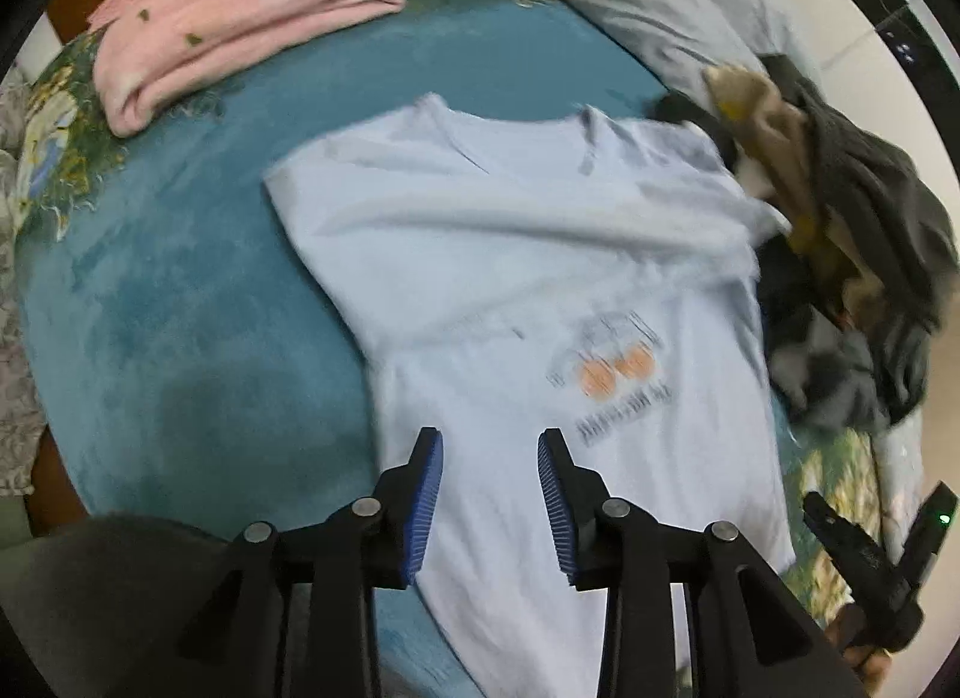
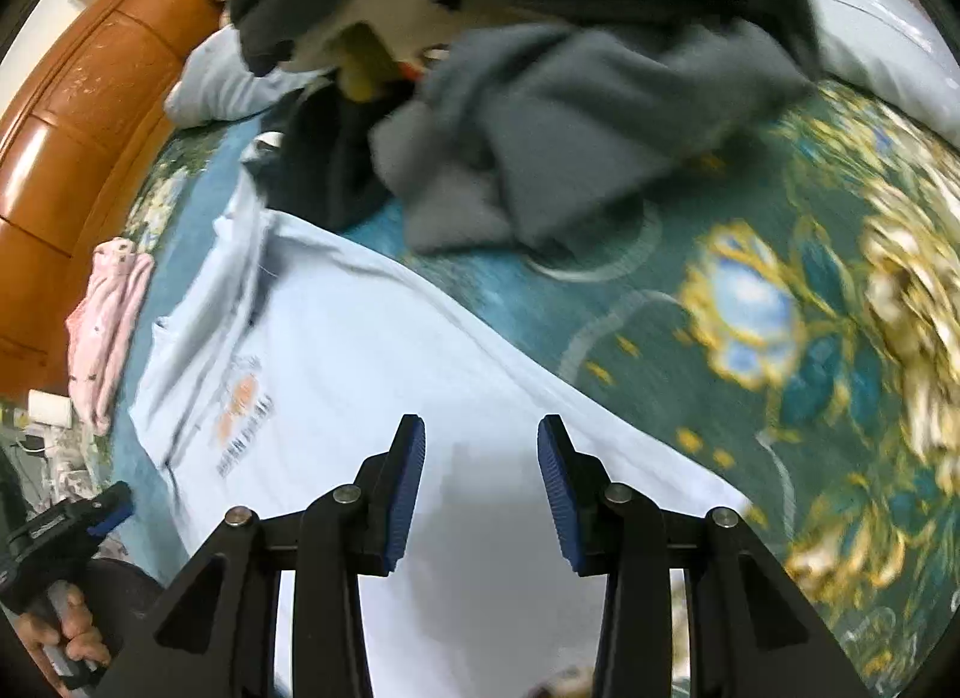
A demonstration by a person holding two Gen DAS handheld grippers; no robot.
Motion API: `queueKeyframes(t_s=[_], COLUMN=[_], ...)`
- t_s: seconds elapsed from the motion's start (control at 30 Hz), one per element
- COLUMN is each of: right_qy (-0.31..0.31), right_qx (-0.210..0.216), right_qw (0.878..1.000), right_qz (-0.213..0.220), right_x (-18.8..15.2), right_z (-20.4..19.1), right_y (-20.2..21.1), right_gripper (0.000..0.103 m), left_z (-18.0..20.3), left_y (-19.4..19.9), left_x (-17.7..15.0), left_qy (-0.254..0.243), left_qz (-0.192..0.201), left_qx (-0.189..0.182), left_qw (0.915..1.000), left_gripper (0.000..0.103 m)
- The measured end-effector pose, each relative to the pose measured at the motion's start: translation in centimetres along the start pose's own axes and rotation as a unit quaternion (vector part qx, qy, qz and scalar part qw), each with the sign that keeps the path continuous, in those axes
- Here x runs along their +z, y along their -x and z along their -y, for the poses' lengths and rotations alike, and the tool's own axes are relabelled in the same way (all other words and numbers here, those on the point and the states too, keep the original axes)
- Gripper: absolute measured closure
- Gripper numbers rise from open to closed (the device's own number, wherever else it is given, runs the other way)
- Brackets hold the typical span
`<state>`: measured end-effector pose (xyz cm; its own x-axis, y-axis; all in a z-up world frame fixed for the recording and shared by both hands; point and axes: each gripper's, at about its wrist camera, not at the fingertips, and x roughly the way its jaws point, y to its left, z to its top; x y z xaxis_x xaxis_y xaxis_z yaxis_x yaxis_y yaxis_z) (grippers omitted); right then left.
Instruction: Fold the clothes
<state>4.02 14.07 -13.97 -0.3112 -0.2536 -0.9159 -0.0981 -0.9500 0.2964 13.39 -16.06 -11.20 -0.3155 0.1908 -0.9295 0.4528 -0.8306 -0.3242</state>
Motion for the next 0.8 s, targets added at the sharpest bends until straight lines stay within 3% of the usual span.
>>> queueKeyframes(t_s=[0.23, 0.37, 0.5, 0.63, 0.8], right_qy=[0.006, 0.026, 0.046, 0.077, 0.126], right_qx=[-0.007, -0.013, -0.009, 0.0, 0.013], right_qw=[1.0, 1.0, 0.999, 0.997, 0.99], right_qz=[0.007, -0.002, -0.012, -0.028, -0.053], right_x=[-2.2, -2.2, -1.2, 0.1, 0.9], right_z=[3.3, 4.5, 5.1, 4.5, 2.5], right_y=[1.8, 0.9, -0.1, -1.4, -3.0], right_gripper=[0.058, 0.058, 0.058, 0.058, 0.058], left_z=[0.9, 0.6, -0.1, -0.2, -0.5], left_y=[-2.2, -3.7, -3.9, -4.6, -6.7], left_x=[-3.1, -3.7, -3.7, -3.7, -4.2], left_qy=[0.032, 0.073, 0.104, 0.105, 0.123], left_qz=[-0.041, -0.044, -0.018, -0.031, -0.078], left_qx=[0.023, 0.05, 0.075, 0.095, 0.083], left_qw=[0.9984, 0.9951, 0.9915, 0.9894, 0.9859], left_gripper=[0.062, 0.041, 0.03, 0.028, 0.029])
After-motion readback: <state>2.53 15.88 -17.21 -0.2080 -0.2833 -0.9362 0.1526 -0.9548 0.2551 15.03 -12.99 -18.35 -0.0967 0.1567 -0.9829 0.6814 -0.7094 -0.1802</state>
